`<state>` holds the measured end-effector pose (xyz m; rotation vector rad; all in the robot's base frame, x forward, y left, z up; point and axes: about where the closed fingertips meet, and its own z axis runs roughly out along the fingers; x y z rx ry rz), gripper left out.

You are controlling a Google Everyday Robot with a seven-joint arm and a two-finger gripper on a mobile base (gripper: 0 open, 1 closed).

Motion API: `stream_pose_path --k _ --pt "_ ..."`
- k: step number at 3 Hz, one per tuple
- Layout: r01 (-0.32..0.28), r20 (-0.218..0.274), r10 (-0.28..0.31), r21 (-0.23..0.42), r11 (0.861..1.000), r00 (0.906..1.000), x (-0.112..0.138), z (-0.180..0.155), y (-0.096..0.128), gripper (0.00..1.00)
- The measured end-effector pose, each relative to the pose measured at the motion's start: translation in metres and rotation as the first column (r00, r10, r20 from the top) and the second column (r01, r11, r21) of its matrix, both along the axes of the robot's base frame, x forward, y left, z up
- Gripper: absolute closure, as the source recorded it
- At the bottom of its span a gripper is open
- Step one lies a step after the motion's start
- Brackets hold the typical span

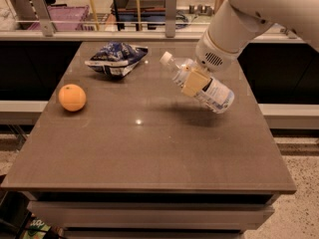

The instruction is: Knock blue plastic bottle over

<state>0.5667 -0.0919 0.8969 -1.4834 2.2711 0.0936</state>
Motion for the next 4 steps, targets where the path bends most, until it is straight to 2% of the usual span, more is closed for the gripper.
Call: stream_pose_path --k 3,4 --pt "-0.034 -0.093 0.044 0.102 0.994 0.9947 0.014 -0.062 0.008 1.0" --pt "-0.042 -0.102 0.054 0.117 0.992 0.9933 0.016 -0.064 0.01 1.0"
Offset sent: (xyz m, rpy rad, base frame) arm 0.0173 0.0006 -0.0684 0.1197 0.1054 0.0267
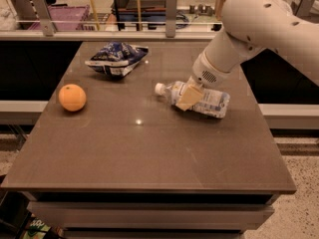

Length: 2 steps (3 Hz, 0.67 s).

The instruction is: Knock blue plastic bottle over

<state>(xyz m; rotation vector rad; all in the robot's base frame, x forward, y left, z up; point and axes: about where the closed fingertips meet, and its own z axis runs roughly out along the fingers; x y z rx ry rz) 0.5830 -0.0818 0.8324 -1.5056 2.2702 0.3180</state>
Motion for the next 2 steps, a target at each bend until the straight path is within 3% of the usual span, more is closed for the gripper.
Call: stream_pose_path --k 1,2 --pt "0.0 0.0 0.0 0.0 1.0 1.0 0.0 0.0015 0.0001 0.85" --pt "-0.003 -0.001 0.003 -0.001 1.0 1.0 -0.0005 0.0012 0.0013 0.62"
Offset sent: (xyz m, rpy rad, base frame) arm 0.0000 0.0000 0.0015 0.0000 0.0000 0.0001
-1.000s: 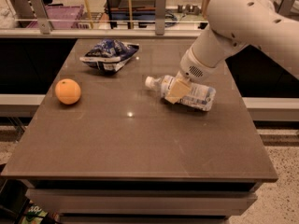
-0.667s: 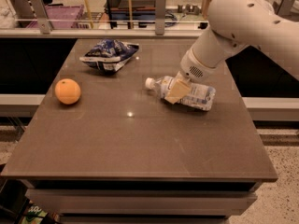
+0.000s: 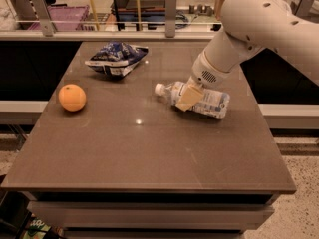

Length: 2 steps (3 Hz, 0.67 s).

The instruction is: Knock blue plastic bottle over

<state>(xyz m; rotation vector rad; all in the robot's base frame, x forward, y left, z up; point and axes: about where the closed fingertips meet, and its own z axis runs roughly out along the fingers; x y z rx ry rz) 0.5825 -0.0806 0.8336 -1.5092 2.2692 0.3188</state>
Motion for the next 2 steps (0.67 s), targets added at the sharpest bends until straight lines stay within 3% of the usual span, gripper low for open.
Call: stream_pose_path --k 2 --pt "-0.005 -0.001 0.005 -0.001 1.0 1.0 -0.0009 -0.0006 0.0023 0.17"
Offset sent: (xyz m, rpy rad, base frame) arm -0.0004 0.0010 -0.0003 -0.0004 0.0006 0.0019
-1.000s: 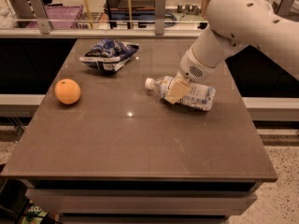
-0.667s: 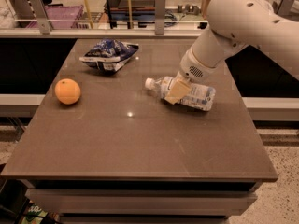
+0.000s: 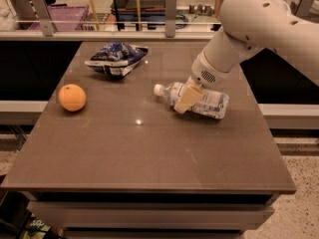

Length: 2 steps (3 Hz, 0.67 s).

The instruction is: Knock blue plastic bottle over

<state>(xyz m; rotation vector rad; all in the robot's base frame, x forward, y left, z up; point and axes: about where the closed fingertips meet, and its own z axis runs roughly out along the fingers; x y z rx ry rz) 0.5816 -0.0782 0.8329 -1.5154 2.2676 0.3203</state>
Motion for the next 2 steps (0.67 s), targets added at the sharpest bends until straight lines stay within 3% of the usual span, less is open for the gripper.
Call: stream_pose_path --k 1,2 --pt "-0.003 -0.001 0.003 -0.001 1.0 1.0 -0.0005 -0.0004 0.0013 0.0" --pt "-0.003 -0.001 0.003 -0.001 1.0 1.0 -0.0005 -0.0004 0.0013 0.0"
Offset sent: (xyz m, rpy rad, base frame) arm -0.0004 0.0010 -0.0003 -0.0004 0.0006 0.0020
